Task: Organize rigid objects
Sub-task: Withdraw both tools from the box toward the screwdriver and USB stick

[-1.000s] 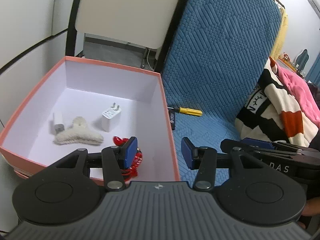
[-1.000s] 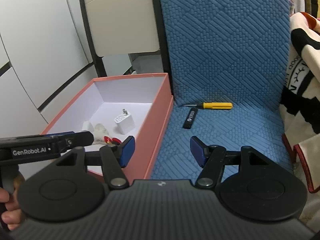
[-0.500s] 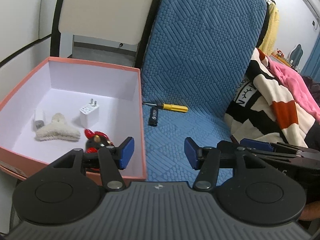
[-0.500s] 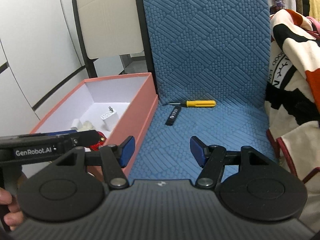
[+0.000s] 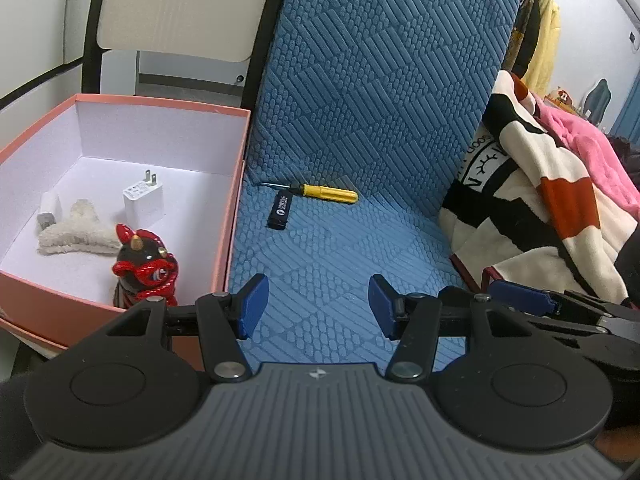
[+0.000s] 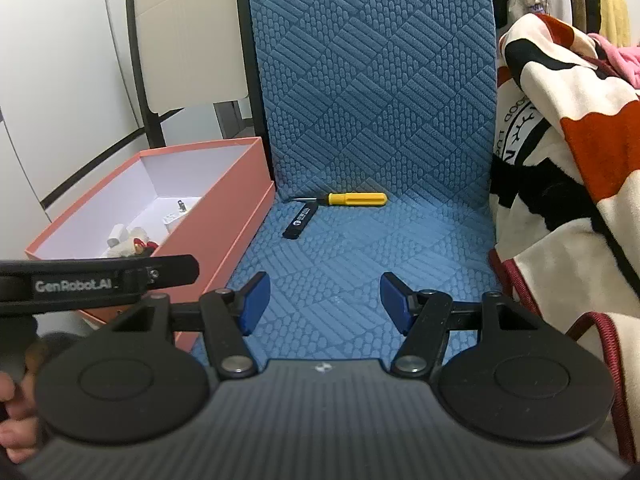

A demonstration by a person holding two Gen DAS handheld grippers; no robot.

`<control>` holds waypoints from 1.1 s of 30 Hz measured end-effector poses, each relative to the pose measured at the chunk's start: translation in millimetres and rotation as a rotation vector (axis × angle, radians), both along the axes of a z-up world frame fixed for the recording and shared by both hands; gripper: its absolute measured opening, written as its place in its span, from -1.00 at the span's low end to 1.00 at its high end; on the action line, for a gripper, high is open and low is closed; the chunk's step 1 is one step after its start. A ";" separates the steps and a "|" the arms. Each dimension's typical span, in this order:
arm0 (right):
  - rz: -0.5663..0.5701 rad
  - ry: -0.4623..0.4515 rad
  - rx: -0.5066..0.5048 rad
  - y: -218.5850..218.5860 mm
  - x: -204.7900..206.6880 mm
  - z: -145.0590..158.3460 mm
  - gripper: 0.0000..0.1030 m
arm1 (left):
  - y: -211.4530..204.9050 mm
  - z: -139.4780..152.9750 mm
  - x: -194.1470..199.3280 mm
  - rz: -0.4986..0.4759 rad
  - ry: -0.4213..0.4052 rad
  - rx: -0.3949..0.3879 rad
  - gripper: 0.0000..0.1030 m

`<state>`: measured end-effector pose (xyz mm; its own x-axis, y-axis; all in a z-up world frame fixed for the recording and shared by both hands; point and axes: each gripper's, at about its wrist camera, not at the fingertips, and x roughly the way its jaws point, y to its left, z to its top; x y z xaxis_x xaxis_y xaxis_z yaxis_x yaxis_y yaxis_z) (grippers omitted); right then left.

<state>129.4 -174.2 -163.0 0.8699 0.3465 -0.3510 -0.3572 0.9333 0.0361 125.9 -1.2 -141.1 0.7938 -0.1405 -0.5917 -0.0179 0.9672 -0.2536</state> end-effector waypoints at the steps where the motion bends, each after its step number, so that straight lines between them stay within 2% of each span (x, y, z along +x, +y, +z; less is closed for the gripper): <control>1: -0.002 0.000 -0.004 -0.1 1.8 -0.1 0.23 | -2.4 -1.8 2.1 -0.004 0.002 0.005 0.19; 6: -0.016 0.013 0.000 -7.2 9.6 -9.1 0.23 | -8.4 -14.0 17.4 -0.005 0.020 0.044 0.19; 12: -0.037 0.028 0.002 -11.7 35.7 -9.7 0.23 | -9.7 -30.8 48.5 -0.028 0.038 0.056 0.19; 17: -0.027 0.036 0.031 -13.0 56.7 -8.0 0.23 | -10.9 -39.6 72.1 -0.028 0.010 0.101 0.19; 24: -0.070 0.103 0.078 -22.4 105.2 -7.0 0.23 | -13.0 -39.7 97.8 -0.019 -0.024 0.124 0.19; 33: -0.063 0.108 0.069 -23.4 140.6 -3.8 0.23 | -32.0 -35.9 118.7 -0.057 -0.081 0.180 0.19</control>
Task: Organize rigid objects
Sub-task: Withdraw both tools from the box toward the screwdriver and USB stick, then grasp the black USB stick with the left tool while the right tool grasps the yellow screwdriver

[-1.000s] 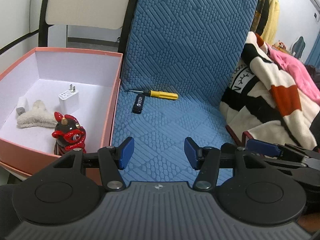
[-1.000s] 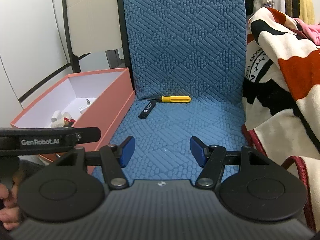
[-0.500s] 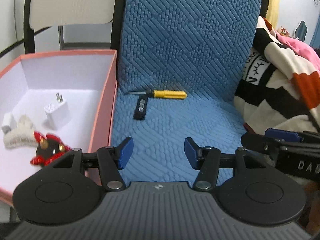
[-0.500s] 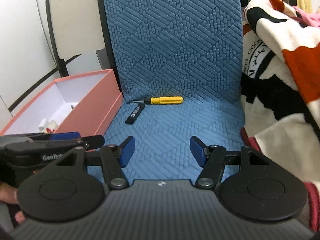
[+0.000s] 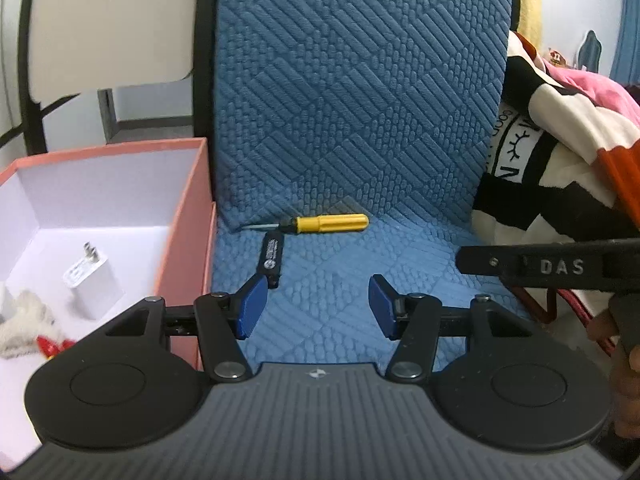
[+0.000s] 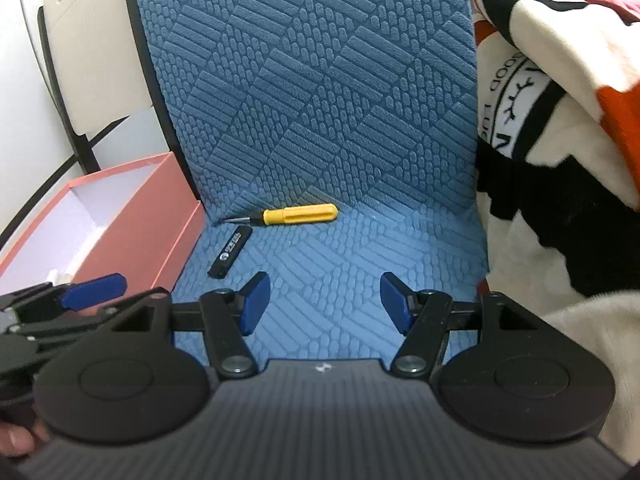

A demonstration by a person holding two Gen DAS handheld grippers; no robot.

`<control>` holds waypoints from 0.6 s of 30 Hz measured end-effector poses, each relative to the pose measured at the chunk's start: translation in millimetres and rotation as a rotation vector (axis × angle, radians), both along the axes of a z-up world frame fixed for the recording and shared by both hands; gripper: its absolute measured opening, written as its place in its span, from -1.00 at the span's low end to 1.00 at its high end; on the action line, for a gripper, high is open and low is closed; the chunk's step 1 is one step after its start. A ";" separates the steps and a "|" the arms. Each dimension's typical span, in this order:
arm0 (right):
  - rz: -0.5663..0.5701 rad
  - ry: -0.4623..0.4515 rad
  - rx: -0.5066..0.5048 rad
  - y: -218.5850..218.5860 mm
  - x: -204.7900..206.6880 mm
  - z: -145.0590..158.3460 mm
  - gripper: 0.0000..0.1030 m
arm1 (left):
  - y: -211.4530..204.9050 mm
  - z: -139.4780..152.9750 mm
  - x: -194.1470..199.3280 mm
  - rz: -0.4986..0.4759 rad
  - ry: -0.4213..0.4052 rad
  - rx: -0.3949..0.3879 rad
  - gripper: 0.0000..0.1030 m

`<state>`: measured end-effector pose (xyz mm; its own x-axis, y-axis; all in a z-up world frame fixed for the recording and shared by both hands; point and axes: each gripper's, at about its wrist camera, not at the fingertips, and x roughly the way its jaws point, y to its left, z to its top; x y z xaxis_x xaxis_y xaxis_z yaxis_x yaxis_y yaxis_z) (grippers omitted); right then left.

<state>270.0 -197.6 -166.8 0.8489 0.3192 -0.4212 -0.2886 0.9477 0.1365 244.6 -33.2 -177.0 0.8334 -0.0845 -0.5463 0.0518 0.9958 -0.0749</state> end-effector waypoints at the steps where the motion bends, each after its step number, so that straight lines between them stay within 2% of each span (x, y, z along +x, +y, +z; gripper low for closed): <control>1: 0.003 0.003 -0.001 0.4 4.5 1.3 0.23 | -2.3 -0.5 2.4 -0.002 -0.006 0.002 0.19; 11: 0.022 0.024 0.019 3.4 54.6 14.0 0.23 | -23.2 -23.6 47.1 -0.015 0.028 0.008 0.19; 18: 0.064 0.055 0.015 8.2 86.0 13.9 0.23 | -15.3 -40.0 84.9 0.031 0.068 -0.006 0.19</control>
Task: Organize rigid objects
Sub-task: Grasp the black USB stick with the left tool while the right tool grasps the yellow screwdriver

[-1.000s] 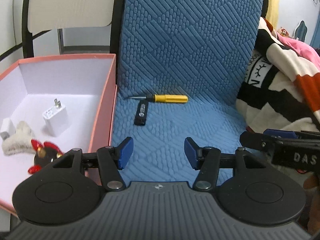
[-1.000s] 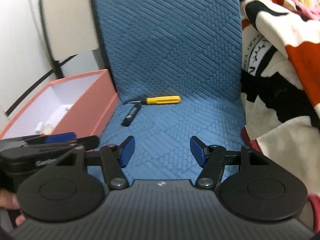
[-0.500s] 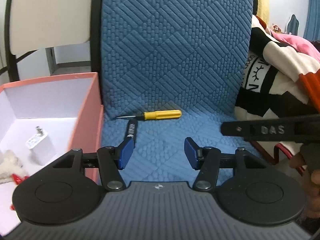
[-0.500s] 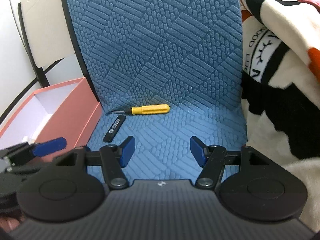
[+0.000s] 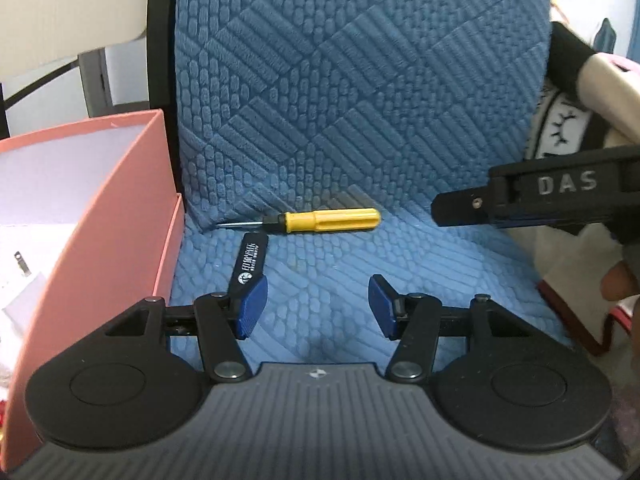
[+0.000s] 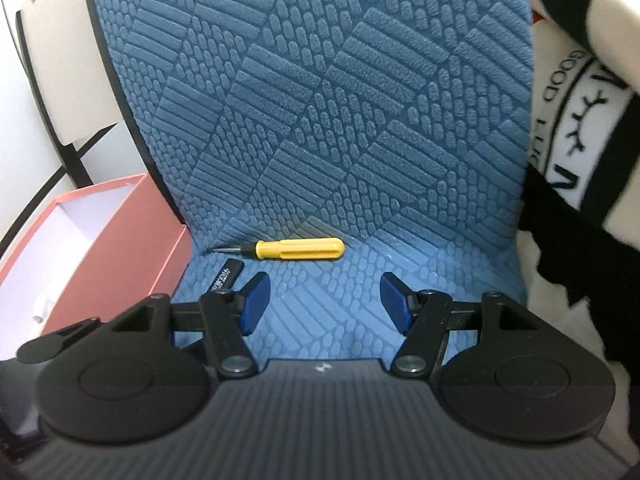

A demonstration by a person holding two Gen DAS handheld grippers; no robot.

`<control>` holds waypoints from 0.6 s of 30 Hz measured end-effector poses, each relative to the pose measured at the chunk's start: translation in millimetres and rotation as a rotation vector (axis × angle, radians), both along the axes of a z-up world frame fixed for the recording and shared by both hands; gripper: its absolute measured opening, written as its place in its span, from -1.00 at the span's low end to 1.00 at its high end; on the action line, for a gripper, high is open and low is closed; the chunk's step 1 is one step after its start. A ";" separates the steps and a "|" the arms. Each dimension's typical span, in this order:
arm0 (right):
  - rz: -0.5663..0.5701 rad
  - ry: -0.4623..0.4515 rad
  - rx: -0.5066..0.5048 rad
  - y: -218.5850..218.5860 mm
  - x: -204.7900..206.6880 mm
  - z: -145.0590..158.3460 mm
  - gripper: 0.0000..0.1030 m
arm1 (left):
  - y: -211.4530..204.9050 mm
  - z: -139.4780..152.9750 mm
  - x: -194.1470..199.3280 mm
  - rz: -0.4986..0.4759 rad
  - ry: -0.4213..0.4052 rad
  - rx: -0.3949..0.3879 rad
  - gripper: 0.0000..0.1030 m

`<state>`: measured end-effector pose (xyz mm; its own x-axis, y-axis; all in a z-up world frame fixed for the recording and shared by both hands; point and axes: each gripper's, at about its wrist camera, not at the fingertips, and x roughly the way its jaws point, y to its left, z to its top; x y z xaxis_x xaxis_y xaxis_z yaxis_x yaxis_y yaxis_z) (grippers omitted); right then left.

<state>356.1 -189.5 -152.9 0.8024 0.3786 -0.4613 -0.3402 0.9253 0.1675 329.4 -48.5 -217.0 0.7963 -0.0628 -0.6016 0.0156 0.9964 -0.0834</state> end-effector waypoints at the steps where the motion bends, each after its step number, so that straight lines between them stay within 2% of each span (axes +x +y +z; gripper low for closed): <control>1: 0.003 0.008 0.003 0.9 4.5 -0.5 0.23 | 2.0 -1.7 5.5 0.006 0.007 -0.005 0.18; 4: 0.020 0.020 -0.001 5.2 18.3 -2.8 0.23 | 5.4 -6.7 19.2 0.030 0.024 0.004 0.17; 11: 0.078 0.044 -0.081 35.8 56.4 -15.1 0.22 | 12.5 -20.0 37.9 0.094 0.083 0.040 0.16; 15: 0.108 -0.023 -0.138 57.7 64.2 -13.3 0.22 | 17.5 -27.4 44.6 0.132 0.109 0.076 0.16; 18: 0.147 -0.075 -0.139 71.5 67.8 -10.4 0.21 | 25.6 -30.6 47.5 0.157 0.125 0.052 0.16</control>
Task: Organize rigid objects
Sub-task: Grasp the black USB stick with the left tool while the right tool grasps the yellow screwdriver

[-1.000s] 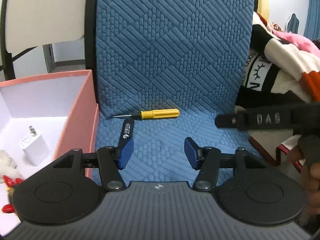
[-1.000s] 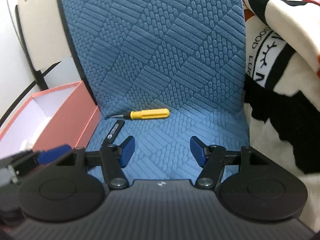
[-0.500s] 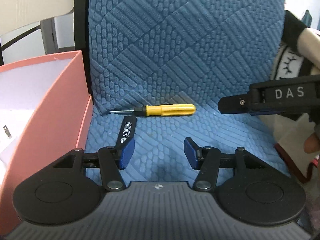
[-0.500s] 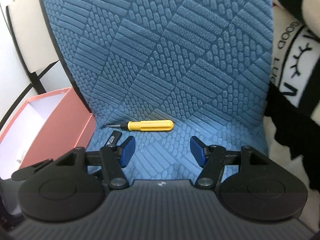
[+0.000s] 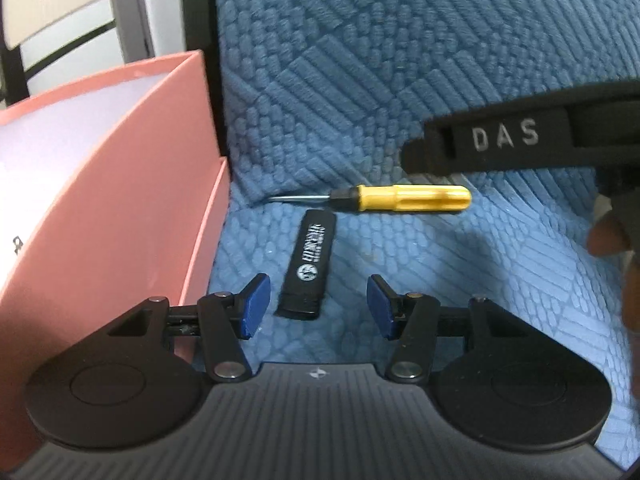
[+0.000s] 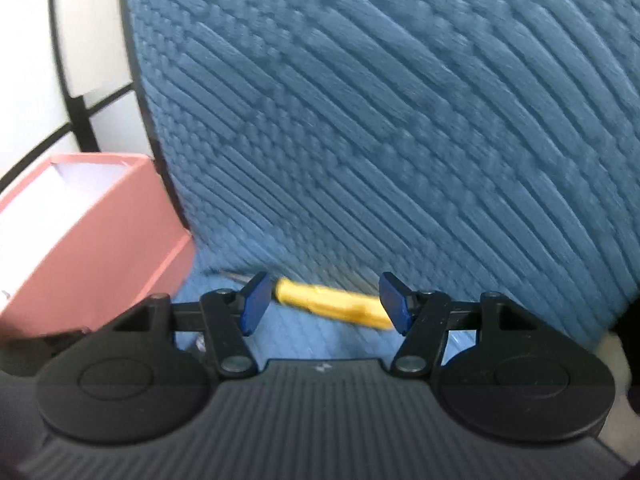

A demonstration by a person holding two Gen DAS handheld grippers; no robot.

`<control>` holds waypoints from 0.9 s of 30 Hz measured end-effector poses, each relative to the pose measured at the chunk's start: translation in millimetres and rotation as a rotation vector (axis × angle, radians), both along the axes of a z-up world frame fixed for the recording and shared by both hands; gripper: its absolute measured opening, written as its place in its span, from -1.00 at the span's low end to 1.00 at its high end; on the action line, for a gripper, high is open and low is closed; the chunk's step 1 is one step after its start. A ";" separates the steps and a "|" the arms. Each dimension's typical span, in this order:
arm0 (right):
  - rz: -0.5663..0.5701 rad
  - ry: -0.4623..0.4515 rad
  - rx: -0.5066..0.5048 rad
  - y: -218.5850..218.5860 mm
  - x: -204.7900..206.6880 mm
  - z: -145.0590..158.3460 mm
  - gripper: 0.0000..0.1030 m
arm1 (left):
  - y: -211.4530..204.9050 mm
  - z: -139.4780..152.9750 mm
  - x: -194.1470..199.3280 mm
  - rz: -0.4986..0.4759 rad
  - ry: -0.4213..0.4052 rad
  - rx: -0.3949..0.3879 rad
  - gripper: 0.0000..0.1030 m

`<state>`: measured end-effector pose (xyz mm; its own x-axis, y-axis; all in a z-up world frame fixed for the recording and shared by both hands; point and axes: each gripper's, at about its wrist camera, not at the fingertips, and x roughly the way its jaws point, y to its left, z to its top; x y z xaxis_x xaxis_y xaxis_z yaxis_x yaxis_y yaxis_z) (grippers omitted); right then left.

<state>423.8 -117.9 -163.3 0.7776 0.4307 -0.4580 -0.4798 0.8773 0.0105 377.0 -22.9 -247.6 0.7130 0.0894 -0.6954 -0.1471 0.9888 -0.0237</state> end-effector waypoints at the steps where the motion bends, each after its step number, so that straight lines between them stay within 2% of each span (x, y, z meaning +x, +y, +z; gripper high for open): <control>1: 0.000 0.002 -0.008 3.1 3.3 -0.4 0.21 | 1.0 -0.3 0.5 0.000 0.004 -0.009 0.16; 7: 0.002 0.047 -0.053 15.5 30.4 -14.0 0.21 | 2.0 -2.7 3.6 0.003 0.022 -0.017 0.10; 12: 0.020 0.062 -0.105 27.3 38.2 -25.2 0.16 | 0.6 -5.4 6.7 0.007 0.033 -0.006 0.08; 16: 0.040 0.078 -0.175 31.8 43.9 -32.6 0.20 | 1.7 -4.8 8.7 0.008 0.039 -0.009 0.07; 18: 0.044 0.114 -0.202 30.7 47.7 -33.6 0.21 | 1.8 -4.1 7.7 0.007 0.039 -0.008 0.07; 20: 0.044 0.151 -0.187 23.7 50.9 -33.1 0.18 | 2.0 -3.1 7.7 0.002 0.044 -0.006 0.07; 27: 0.018 0.198 -0.196 15.9 49.3 -26.7 -0.16 | 6.3 -0.5 14.4 -0.029 0.067 -0.017 0.04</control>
<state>473.1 -102.0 -190.0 0.6581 0.3318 -0.6759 -0.5006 0.8633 -0.0636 391.4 -16.6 -248.1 0.6669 0.0569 -0.7430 -0.1202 0.9922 -0.0319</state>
